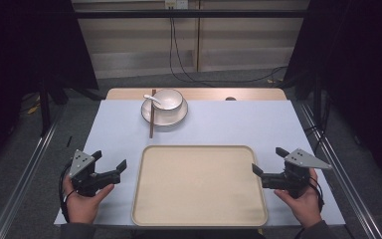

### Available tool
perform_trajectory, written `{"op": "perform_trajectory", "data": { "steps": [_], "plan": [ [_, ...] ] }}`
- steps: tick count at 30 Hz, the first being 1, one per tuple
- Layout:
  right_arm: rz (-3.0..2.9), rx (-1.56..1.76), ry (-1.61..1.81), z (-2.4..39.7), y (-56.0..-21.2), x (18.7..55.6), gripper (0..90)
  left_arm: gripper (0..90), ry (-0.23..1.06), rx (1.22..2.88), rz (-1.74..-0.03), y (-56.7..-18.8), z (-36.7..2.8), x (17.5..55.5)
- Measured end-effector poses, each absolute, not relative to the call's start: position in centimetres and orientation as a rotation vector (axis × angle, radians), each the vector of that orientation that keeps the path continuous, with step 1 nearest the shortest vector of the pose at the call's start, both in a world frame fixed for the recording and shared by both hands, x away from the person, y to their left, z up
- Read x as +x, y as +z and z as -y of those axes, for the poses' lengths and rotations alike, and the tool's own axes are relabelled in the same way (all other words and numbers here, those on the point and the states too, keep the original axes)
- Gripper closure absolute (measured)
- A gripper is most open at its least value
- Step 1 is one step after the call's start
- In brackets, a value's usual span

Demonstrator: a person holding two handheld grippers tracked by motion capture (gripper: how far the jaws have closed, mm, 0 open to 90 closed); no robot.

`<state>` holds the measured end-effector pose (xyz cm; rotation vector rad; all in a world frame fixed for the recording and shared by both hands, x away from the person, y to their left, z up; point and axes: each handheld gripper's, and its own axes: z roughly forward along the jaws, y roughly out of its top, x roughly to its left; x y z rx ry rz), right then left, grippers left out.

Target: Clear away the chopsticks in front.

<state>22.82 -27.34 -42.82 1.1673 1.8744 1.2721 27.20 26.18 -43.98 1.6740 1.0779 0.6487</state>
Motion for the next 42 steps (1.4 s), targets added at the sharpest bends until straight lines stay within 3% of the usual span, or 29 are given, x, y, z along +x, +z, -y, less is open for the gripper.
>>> {"op": "perform_trajectory", "data": {
  "steps": [24, 42],
  "plan": [
    [-1.820, 1.010, 1.268, 26.4, -42.5, 22.7, 1.5, 5.9, 0.553, 1.687, -1.080, -44.7, -25.9, 26.9],
    [-1.824, 1.015, 1.296, 26.6, -42.7, 22.8, 1.8, 6.0, 0.549, 1.655, -1.109, -44.0, -25.7, 30.2]
  ]
}}
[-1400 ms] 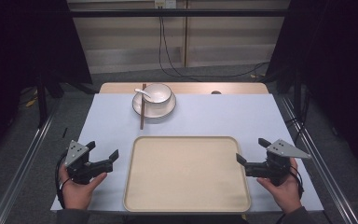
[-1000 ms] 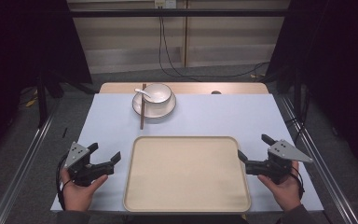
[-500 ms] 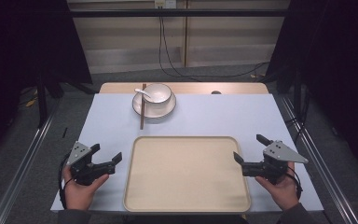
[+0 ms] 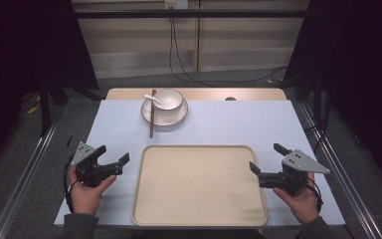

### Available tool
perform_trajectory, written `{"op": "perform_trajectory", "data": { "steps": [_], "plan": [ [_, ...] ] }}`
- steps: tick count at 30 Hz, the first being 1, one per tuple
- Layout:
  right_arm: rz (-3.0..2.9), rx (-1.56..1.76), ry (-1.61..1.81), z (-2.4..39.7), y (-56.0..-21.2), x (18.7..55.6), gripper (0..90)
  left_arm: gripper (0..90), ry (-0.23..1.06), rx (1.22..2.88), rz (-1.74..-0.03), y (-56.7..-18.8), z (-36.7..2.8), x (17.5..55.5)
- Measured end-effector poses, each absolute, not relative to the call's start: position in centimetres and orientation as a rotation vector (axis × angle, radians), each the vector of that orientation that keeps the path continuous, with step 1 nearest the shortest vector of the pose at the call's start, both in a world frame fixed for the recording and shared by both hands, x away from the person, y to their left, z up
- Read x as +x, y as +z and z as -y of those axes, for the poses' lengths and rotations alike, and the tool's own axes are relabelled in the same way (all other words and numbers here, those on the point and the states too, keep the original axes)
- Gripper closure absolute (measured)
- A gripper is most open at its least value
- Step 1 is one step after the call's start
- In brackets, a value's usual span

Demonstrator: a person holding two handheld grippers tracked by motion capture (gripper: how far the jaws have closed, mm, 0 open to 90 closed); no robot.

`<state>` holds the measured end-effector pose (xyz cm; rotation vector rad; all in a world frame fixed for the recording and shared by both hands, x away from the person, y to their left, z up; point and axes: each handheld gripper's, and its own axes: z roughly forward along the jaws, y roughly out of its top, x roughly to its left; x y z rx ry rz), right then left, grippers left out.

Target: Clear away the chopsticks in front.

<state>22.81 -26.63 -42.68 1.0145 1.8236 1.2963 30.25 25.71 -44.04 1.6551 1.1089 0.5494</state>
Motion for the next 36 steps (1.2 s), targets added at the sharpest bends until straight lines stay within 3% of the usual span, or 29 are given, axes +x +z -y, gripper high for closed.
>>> {"op": "perform_trajectory", "data": {
  "steps": [36],
  "plan": [
    [-1.855, 0.987, 1.318, 26.4, -42.3, 22.1, 2.2, 6.4, 0.570, 1.751, -1.253, -42.9, -19.5, 43.0]
  ]
}}
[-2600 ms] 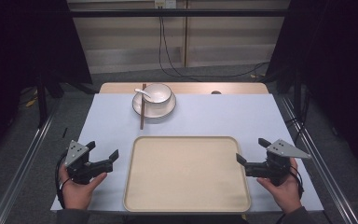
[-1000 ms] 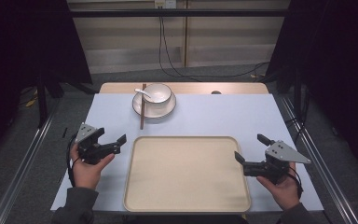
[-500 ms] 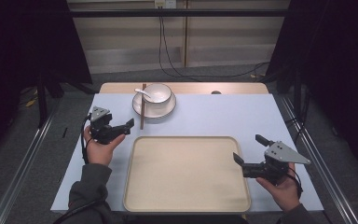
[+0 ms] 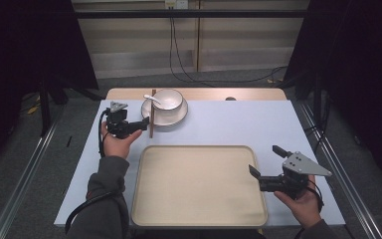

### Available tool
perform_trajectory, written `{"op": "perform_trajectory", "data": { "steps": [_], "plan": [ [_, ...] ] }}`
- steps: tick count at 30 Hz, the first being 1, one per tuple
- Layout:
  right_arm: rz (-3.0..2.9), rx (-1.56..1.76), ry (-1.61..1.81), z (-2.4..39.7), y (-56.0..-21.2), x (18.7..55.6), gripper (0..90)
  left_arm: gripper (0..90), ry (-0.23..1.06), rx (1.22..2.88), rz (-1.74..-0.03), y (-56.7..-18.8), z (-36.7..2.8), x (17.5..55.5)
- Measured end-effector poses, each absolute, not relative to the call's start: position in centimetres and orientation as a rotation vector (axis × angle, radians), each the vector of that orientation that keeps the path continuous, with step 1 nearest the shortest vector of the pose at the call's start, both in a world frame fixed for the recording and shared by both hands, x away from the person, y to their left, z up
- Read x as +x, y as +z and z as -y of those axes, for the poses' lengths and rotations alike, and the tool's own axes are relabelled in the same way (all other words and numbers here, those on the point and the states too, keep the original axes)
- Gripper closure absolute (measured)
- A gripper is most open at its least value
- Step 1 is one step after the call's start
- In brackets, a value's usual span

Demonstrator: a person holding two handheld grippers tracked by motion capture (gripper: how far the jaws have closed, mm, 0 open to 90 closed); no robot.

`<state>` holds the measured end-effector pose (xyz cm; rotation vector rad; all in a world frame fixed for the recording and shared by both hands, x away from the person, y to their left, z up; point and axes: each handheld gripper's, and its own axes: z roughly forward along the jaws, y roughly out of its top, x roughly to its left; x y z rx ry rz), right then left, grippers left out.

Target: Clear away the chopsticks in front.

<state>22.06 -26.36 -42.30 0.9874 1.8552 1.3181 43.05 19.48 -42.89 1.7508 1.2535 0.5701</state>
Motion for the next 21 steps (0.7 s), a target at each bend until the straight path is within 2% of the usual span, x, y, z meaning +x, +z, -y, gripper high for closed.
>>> {"op": "perform_trajectory", "data": {
  "steps": [7, 21],
  "plan": [
    [-1.866, 0.982, 1.323, 26.1, -42.4, 22.2, 2.3, 7.1, 0.591, 1.771, -1.302, -43.6, -18.5, 45.0],
    [-1.881, 0.975, 1.319, 26.2, -42.4, 22.2, 2.8, 16.4, 0.628, 1.775, -1.389, -45.2, -18.1, 48.3]
  ]
}}
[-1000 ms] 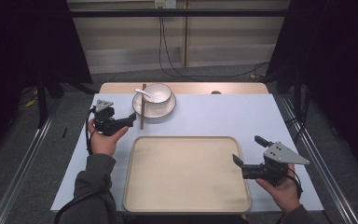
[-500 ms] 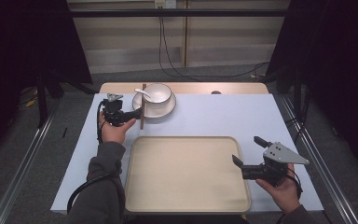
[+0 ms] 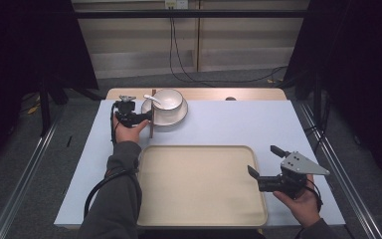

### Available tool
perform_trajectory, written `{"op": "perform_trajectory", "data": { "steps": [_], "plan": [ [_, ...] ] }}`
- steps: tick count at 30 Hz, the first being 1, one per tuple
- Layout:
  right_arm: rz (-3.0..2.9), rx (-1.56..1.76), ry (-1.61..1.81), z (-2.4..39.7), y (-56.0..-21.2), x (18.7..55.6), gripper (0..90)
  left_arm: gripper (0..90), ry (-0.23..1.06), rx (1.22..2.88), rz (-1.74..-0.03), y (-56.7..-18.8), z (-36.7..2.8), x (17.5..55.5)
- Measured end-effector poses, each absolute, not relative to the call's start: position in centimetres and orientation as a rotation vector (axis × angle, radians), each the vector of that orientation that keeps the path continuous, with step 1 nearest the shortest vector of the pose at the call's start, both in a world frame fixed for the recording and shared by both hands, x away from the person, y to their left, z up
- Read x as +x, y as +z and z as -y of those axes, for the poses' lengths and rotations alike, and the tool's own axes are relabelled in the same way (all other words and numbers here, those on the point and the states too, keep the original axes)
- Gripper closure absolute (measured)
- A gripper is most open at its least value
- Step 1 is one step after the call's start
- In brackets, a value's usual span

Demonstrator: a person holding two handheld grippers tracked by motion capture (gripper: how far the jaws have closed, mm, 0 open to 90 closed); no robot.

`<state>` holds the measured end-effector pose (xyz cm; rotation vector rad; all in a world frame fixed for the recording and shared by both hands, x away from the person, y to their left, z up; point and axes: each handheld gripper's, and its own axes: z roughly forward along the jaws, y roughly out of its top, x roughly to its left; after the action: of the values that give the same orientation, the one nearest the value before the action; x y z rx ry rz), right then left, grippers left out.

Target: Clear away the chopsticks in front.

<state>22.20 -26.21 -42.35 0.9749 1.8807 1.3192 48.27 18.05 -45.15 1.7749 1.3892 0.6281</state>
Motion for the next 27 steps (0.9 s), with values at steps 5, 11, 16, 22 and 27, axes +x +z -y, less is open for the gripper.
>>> {"op": "perform_trajectory", "data": {
  "steps": [5, 11, 16, 22, 27],
  "plan": [
    [-1.872, 0.973, 1.328, 26.3, -42.3, 22.2, 2.8, 22.3, 0.643, 1.776, -1.409, -45.6, -18.4, 48.9],
    [-1.869, 0.979, 1.330, 26.4, -42.3, 22.2, 2.8, 29.8, 0.655, 1.778, -1.396, -45.5, -18.1, 49.3],
    [-1.870, 0.976, 1.328, 26.2, -42.3, 22.3, 2.8, 37.6, 0.631, 1.824, -1.394, -45.7, -17.2, 49.5],
    [-1.884, 0.971, 1.337, 26.1, -42.4, 22.4, 2.8, 45.7, 0.579, 1.812, -1.440, -45.8, -16.8, 49.8],
    [-1.890, 0.971, 1.339, 26.1, -42.4, 22.5, 2.9, 48.3, 0.576, 1.783, -1.449, -45.7, -16.6, 50.0]
  ]
}}
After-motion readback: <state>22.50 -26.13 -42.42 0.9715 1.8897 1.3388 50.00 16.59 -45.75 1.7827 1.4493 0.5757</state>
